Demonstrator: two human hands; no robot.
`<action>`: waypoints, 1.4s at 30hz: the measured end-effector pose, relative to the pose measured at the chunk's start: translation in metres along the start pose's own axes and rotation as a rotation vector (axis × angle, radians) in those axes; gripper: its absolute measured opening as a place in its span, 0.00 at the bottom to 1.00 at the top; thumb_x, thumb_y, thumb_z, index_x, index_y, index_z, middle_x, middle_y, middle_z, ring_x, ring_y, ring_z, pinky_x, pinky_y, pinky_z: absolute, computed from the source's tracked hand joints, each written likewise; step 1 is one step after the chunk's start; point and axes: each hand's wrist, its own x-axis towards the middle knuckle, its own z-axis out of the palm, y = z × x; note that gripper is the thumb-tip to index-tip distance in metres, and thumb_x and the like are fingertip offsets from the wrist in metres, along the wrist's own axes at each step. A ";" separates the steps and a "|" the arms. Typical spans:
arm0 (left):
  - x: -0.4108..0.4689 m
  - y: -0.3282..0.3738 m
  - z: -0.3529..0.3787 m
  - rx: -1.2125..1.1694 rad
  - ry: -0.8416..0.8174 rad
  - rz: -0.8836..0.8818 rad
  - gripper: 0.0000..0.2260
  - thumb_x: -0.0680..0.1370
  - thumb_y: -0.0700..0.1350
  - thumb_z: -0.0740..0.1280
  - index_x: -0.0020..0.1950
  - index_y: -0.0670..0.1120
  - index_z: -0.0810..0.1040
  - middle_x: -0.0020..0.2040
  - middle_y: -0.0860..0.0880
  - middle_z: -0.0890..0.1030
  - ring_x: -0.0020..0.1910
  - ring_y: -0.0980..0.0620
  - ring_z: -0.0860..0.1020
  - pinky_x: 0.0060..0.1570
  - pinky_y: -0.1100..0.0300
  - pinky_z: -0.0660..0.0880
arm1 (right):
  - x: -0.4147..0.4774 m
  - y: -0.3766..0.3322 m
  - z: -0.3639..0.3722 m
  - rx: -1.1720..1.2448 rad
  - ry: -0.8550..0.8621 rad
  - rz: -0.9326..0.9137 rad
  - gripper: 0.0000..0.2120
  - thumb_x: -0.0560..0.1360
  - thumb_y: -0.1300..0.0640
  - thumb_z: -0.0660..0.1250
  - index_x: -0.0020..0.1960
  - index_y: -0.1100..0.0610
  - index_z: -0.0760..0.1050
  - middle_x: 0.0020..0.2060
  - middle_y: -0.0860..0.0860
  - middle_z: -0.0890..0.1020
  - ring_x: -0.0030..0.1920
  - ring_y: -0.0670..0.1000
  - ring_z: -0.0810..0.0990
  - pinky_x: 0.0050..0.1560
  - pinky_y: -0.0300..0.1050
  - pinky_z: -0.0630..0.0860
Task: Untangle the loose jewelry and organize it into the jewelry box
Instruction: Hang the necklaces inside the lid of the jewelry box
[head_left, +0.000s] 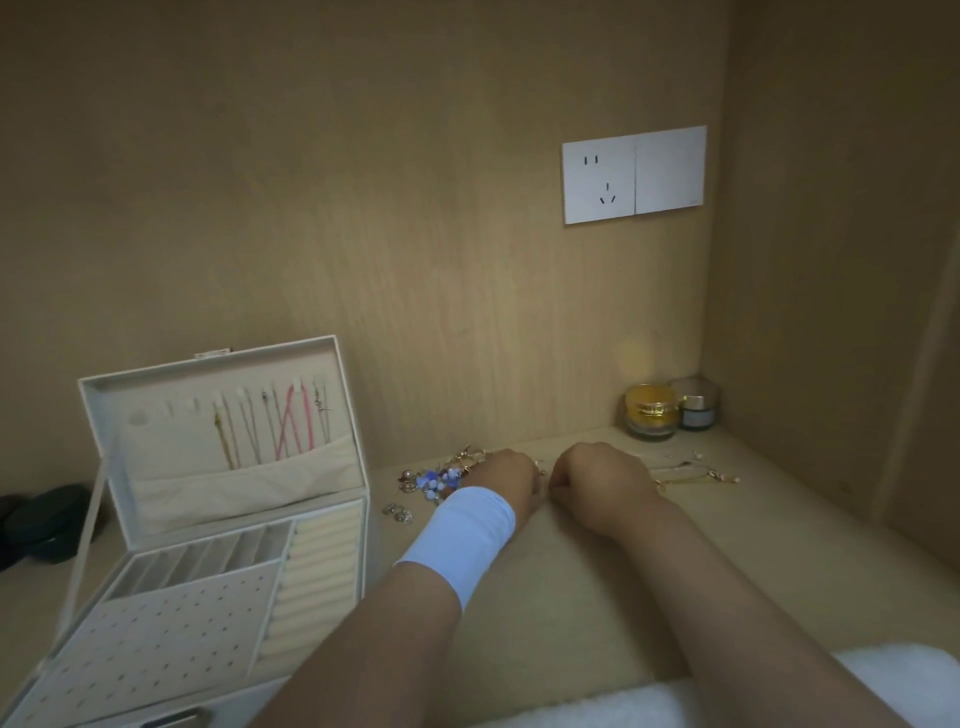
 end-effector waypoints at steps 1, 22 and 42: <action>-0.001 0.000 0.000 0.007 0.038 0.006 0.12 0.79 0.45 0.63 0.57 0.41 0.81 0.55 0.42 0.81 0.54 0.43 0.79 0.54 0.55 0.77 | -0.001 0.000 0.000 0.001 0.004 -0.006 0.08 0.76 0.51 0.64 0.50 0.46 0.82 0.53 0.49 0.83 0.55 0.54 0.80 0.49 0.43 0.72; -0.090 -0.050 -0.058 -1.188 0.113 -0.196 0.10 0.77 0.36 0.55 0.37 0.41 0.70 0.32 0.42 0.74 0.21 0.50 0.70 0.24 0.66 0.65 | -0.028 -0.045 -0.023 0.894 -0.101 -0.180 0.14 0.80 0.54 0.67 0.42 0.62 0.81 0.25 0.45 0.75 0.25 0.43 0.68 0.28 0.36 0.66; -0.202 -0.247 -0.086 -0.980 0.459 -0.376 0.12 0.71 0.39 0.59 0.29 0.47 0.63 0.24 0.51 0.65 0.27 0.50 0.61 0.31 0.57 0.57 | -0.016 -0.227 -0.069 0.393 -0.545 -0.313 0.09 0.77 0.64 0.62 0.50 0.56 0.81 0.28 0.46 0.80 0.23 0.49 0.74 0.23 0.38 0.72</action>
